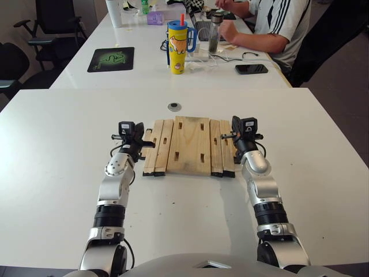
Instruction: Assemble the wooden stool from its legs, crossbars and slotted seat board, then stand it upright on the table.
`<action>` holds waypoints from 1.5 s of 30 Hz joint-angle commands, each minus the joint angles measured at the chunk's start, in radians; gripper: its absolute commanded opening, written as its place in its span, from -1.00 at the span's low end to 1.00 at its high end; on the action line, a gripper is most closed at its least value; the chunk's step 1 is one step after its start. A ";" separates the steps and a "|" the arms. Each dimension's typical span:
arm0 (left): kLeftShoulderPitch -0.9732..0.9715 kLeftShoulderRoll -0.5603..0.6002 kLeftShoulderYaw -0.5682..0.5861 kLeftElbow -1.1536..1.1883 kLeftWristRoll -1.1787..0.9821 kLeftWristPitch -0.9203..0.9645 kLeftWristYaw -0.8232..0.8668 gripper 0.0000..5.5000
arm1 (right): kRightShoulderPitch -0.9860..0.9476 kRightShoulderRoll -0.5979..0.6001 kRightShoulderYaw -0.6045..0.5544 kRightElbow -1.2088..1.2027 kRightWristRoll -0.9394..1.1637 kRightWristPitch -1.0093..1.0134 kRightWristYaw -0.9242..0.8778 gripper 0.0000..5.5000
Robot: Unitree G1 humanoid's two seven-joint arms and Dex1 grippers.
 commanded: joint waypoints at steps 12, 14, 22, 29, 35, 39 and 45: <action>0.129 0.153 -0.045 -0.177 -0.010 0.285 -0.125 -0.99 | 0.000 -0.006 -0.019 -0.014 0.001 0.000 -0.016 -1.00; 0.133 0.160 -0.046 -0.181 -0.008 0.294 -0.128 -0.99 | 0.007 -0.011 -0.022 -0.015 0.001 0.000 -0.015 -1.00; 0.153 0.196 -0.064 -0.192 -0.012 0.348 -0.167 -0.99 | 0.022 -0.011 -0.025 -0.025 -0.001 0.005 -0.019 -1.00; 0.164 0.220 -0.081 -0.184 -0.010 0.396 -0.196 -0.99 | 0.028 -0.010 -0.024 -0.029 -0.001 0.007 -0.022 -1.00; 0.149 0.244 -0.070 -0.153 0.023 0.370 -0.173 -0.99 | 0.028 -0.009 -0.022 -0.034 -0.002 0.010 -0.022 -1.00; 0.134 0.257 -0.068 -0.137 0.037 0.346 -0.175 -0.99 | 0.026 -0.014 -0.020 -0.028 -0.004 0.008 -0.019 -1.00; 0.114 0.257 -0.059 -0.144 0.032 0.336 -0.173 -0.99 | 0.016 -0.021 -0.019 -0.016 -0.007 0.003 -0.012 -1.00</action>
